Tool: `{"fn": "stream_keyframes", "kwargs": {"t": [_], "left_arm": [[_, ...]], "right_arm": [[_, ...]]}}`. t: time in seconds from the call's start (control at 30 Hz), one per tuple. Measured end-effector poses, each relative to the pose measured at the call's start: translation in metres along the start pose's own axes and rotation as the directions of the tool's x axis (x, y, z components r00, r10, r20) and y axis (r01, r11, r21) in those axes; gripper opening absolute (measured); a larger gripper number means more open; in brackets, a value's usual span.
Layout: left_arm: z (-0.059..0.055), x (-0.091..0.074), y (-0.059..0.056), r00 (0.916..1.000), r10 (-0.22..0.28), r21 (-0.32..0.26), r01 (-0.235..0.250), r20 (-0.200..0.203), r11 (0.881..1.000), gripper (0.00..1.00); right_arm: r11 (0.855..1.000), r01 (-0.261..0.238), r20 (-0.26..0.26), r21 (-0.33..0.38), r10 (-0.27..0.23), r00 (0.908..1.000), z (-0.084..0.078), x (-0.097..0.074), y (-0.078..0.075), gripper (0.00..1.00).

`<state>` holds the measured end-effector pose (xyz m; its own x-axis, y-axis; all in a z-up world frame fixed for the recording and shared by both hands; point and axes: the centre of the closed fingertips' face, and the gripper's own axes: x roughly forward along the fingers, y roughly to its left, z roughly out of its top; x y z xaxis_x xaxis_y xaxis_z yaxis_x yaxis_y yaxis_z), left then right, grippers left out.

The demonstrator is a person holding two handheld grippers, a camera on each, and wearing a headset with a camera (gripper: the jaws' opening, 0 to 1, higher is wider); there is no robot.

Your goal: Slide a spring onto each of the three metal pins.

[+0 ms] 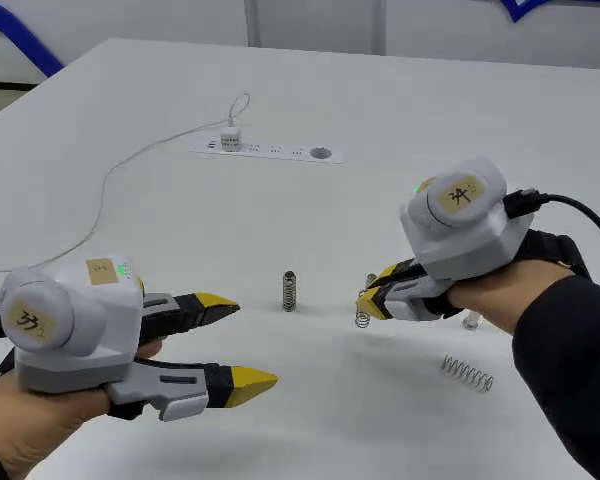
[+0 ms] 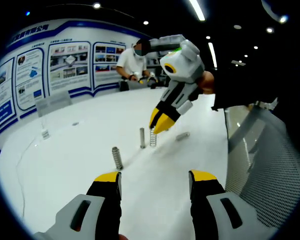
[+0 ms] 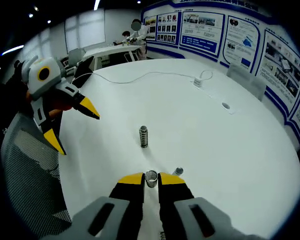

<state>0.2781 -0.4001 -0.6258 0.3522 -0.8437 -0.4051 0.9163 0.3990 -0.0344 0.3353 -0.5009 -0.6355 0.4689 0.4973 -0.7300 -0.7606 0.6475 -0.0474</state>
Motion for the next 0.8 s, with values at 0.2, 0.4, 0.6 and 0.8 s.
{"fn": "stream_keyframes", "kwargs": {"t": [0.2,0.4,0.6,0.8], "left_arm": [[0.002,-0.002,0.003,0.9999,0.007,-0.002,-0.007,0.012,1.0,0.56],[0.003,-0.002,0.003,0.9998,0.009,-0.004,-0.009,0.019,1.0,0.56],[0.004,-0.002,0.003,0.9997,0.01,-0.004,-0.01,0.023,1.0,0.56],[0.004,-0.002,0.004,0.9996,0.012,-0.005,-0.012,0.024,1.0,0.56]], "right_arm": [[1.0,0.016,0.029,-0.008,-0.015,0.9995,0.013,-0.012,-0.003,0.12],[0.999,0.035,0.053,-0.017,-0.034,0.998,0.025,-0.024,-0.006,0.12],[0.998,0.058,0.081,-0.012,-0.056,0.9951,0.035,-0.032,-0.014,0.12],[0.997,0.073,0.089,-0.006,-0.072,0.9934,0.038,-0.035,-0.021,0.12]]}}
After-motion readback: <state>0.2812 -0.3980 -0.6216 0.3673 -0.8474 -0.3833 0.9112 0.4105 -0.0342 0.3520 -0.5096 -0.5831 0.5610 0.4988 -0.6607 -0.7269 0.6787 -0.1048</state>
